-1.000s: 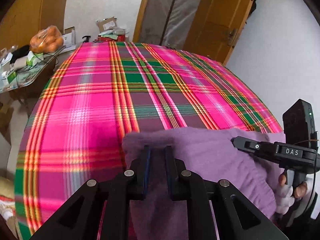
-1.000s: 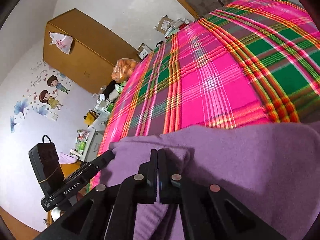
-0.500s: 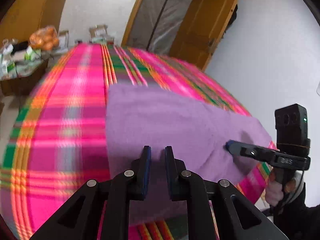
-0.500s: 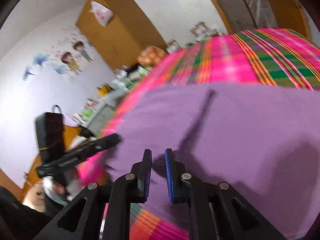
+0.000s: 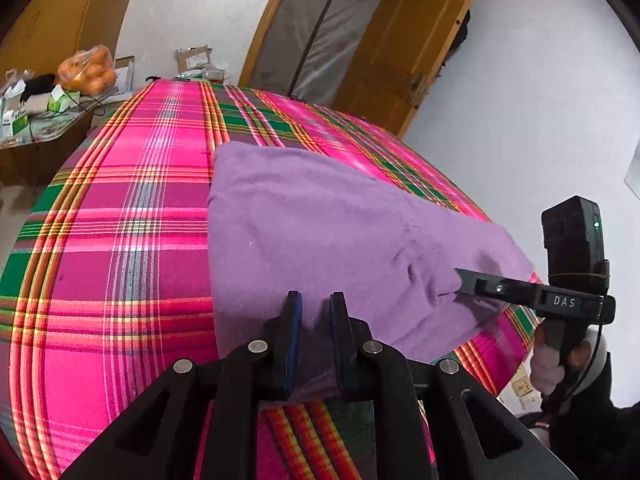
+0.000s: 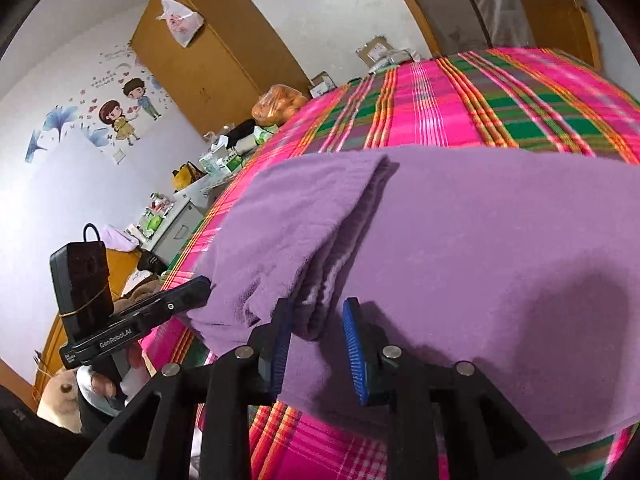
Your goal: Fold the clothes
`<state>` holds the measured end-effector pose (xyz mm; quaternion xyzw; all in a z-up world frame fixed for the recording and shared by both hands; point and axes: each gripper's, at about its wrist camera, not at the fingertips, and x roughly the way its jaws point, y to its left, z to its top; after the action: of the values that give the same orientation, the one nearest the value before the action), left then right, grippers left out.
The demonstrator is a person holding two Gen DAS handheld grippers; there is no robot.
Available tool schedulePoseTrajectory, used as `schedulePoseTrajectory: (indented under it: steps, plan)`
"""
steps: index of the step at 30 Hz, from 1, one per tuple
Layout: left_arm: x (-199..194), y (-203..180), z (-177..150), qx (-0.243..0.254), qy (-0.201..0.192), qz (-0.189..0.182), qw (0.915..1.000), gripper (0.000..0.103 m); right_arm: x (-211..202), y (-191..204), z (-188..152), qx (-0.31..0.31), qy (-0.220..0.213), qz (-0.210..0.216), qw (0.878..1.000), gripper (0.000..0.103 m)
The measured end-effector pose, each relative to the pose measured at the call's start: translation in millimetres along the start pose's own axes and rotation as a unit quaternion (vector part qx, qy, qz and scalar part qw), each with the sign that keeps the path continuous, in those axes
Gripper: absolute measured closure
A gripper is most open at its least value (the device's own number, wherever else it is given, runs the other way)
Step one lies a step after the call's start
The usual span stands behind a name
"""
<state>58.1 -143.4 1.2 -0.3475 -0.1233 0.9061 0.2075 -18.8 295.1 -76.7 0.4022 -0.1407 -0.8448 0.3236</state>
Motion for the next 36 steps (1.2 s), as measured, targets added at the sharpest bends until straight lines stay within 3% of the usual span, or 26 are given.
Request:
schedulePoseTrajectory:
  steps: [3, 6, 13, 17, 22, 25, 28, 31, 32, 33, 34, 35, 36]
  plan:
    - [-0.2, -0.8, -1.4, 0.001, -0.003, -0.001, 1.0000, 0.089, -8.8, -8.9, 2.2, 0.028, -0.013, 0.031, 0.999, 0.069]
    - [1.1, -0.8, -1.4, 0.002, -0.004, -0.003, 1.0000, 0.089, 0.1, -9.0, 1.1, 0.041, 0.003, 0.062, 0.997, 0.062]
    - [1.2, 0.5, -1.9, 0.000, -0.006, -0.005, 1.0000, 0.089, 20.9, 7.1, 3.6, 0.016, 0.027, 0.044, 0.999, 0.054]
    - [1.5, -1.0, -3.4, 0.000, -0.007, -0.005, 1.0000, 0.089, 18.9, 12.6, 2.3, -0.022, 0.026, 0.011, 0.999, 0.082]
    - [-0.5, -2.6, -3.1, 0.002, -0.005, -0.005, 1.0000, 0.089, 8.4, 12.8, 2.1, -0.023, 0.014, 0.016, 0.999, 0.088]
    - [-2.4, -3.0, -2.9, 0.003, -0.004, -0.008, 1.0000, 0.089, -1.8, 9.2, 5.8, -0.020, 0.004, 0.009, 1.000, 0.103]
    - [-2.6, -2.8, -3.5, 0.005, -0.004, -0.010, 0.9999, 0.089, -8.3, -3.8, 7.8, -0.006, -0.002, -0.007, 1.000, 0.103]
    - [-1.5, -3.2, -3.6, 0.005, -0.005, -0.010, 0.9999, 0.089, -9.8, -8.5, 5.7, 0.015, -0.008, 0.004, 1.000, 0.101]
    - [-1.2, -3.8, -3.6, 0.006, -0.005, -0.009, 0.9999, 0.089, -10.4, -7.2, 6.3, 0.020, -0.012, 0.020, 1.000, 0.096]
    - [-0.9, -4.1, -3.5, 0.007, -0.004, -0.009, 0.9999, 0.089, -10.7, -5.8, 7.3, 0.025, -0.016, 0.037, 0.999, 0.088]
    - [-0.8, -3.9, -3.4, 0.007, -0.004, -0.009, 0.9999, 0.089, -10.0, -4.8, 8.5, 0.029, -0.017, 0.051, 0.998, 0.068]
    - [-0.7, -3.4, -3.5, 0.007, -0.004, -0.010, 0.9999, 0.089, -6.7, -3.7, 9.4, 0.032, -0.014, 0.060, 0.998, 0.055]
    - [-0.7, -2.9, -3.5, 0.006, -0.004, -0.011, 0.9999, 0.089, -2.3, -2.3, 10.2, 0.034, -0.008, 0.068, 0.997, 0.055]
